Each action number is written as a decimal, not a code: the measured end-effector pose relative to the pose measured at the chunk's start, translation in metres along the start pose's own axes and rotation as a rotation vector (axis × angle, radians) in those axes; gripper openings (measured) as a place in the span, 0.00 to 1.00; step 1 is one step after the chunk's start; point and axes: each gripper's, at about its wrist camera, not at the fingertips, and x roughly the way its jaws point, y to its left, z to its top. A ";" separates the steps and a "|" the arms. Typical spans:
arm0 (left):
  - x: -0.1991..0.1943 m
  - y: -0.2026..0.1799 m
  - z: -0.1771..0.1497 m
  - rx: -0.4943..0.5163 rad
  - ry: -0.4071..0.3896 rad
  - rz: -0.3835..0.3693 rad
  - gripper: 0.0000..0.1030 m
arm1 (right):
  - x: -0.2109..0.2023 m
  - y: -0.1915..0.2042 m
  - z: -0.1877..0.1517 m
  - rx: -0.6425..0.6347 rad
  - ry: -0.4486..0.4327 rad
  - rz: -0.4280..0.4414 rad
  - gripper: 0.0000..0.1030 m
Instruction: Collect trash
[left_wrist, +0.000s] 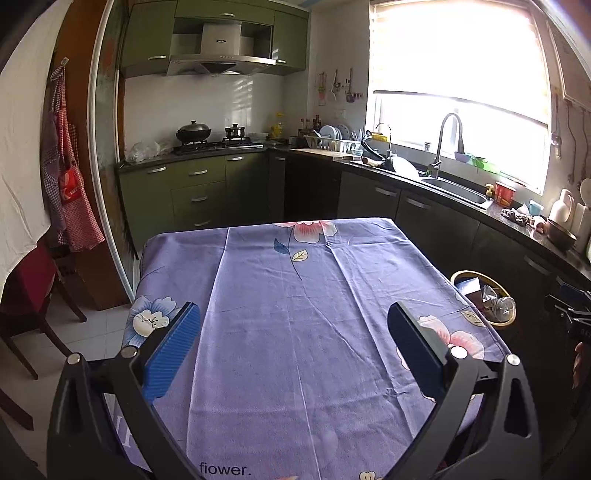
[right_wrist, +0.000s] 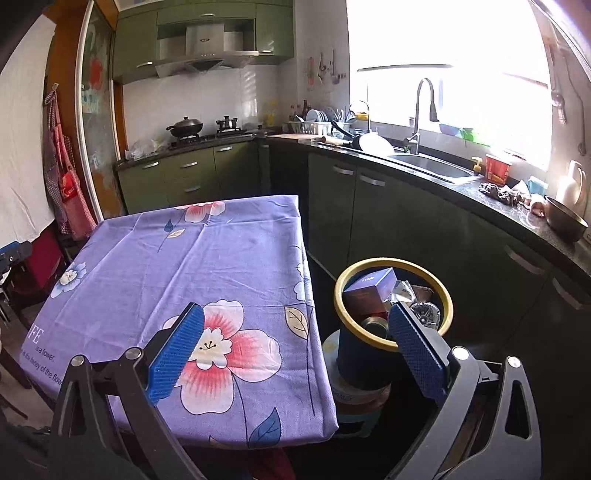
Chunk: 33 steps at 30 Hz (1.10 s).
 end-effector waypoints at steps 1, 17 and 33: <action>-0.001 0.000 -0.001 -0.001 -0.002 0.000 0.94 | -0.001 0.001 0.000 -0.003 -0.002 0.000 0.95; 0.002 -0.004 0.000 0.009 0.004 0.008 0.93 | 0.004 0.000 0.002 -0.002 -0.006 0.014 0.95; -0.001 -0.007 0.003 0.018 -0.003 0.002 0.94 | 0.004 0.000 0.003 0.004 -0.015 0.015 0.95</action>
